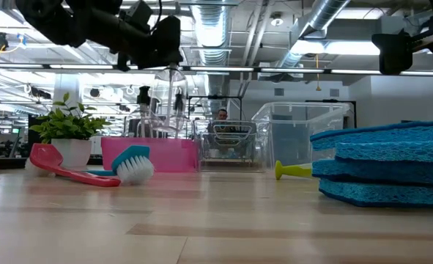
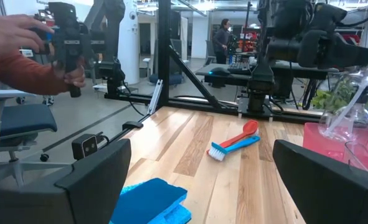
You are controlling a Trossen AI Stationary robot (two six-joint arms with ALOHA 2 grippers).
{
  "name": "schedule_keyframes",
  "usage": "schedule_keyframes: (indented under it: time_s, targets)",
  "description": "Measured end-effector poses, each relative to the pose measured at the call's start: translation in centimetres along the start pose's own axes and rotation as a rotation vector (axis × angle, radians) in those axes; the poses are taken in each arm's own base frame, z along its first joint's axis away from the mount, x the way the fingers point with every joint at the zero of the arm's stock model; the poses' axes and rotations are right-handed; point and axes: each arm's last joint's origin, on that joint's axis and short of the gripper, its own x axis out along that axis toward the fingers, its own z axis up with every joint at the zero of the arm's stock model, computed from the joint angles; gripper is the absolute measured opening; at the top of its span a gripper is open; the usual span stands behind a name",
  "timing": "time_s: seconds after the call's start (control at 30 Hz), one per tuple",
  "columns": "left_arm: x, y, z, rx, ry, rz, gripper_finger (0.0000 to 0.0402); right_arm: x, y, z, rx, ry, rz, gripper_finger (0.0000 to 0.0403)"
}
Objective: Pick & Place Kitchen Sink Supplies
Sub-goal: Put the spray bottle into the pink bin
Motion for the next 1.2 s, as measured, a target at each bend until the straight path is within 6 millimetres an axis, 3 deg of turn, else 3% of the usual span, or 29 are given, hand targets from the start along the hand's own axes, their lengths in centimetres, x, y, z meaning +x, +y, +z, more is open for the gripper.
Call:
schedule_keyframes:
  time_s: [0.2,0.67,1.2]
  targets:
    - [0.5,0.2,-0.3,0.006,0.006,-0.041,0.0156,0.0,0.0,0.0,0.0,0.0,0.0,0.0386]
    - [2.0,-1.0,-3.6,0.037,0.04,-0.028,0.0153,0.0,0.0,0.0,0.0,0.0,0.0,0.0386]
    - [2.0,-1.1,-3.8,0.041,0.041,-0.023,0.0159,0.0,0.0,0.0,0.0,0.0,0.0,0.0386]
